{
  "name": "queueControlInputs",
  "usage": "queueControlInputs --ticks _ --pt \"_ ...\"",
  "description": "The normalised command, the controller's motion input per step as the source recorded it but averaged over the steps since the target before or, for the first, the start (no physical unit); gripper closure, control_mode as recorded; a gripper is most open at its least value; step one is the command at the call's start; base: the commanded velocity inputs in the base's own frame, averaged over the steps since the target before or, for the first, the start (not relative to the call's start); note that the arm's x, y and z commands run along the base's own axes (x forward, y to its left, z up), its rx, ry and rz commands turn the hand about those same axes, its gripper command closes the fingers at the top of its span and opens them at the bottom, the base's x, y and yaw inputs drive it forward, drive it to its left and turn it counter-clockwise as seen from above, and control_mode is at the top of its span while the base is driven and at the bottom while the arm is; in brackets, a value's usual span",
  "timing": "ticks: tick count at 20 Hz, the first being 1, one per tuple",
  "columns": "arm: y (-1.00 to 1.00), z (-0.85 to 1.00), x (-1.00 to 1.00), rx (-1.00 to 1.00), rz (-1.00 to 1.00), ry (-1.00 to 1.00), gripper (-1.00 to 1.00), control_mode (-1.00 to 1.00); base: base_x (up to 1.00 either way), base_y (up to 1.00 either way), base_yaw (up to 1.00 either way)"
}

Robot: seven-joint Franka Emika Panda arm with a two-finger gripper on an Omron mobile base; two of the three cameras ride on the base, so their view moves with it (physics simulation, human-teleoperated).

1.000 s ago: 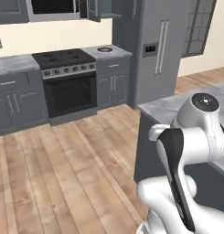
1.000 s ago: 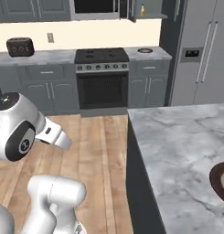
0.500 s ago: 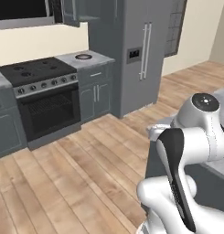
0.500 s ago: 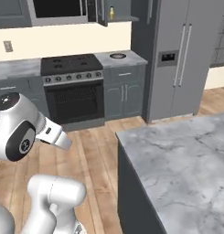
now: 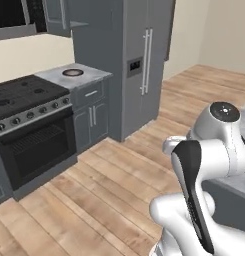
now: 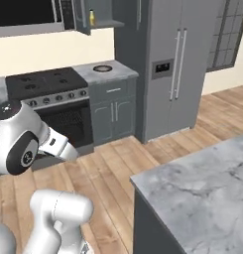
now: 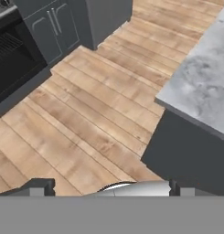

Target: Move the hot dog bun to the plate on the dining table and place the condiment next to that plate. Then navigate to the fridge and take the sausage and place it on the plate as well.

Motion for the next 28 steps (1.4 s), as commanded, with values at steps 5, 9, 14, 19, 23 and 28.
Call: queueControlInputs --ticks 5,9,14,19,23,28 --pt "0.0 0.0 0.0 0.0 0.0 0.0 -1.0 1.0 0.93 0.4 -0.35" --pt "0.0 0.0 0.0 0.0 0.0 0.0 -1.0 1.0 0.93 0.35 -0.34" --pt "0.0 0.0 0.0 0.0 0.0 0.0 -1.0 1.0 0.96 0.21 -0.29" --pt "0.0 0.0 0.0 0.0 0.0 0.0 -1.0 1.0 1.0 0.12 -0.24" --pt "0.0 0.0 0.0 0.0 0.0 0.0 -1.0 1.0 1.0 0.01 -0.08" --pt "0.0 0.0 0.0 0.0 0.0 0.0 -1.0 1.0 1.0 -0.03 0.06"
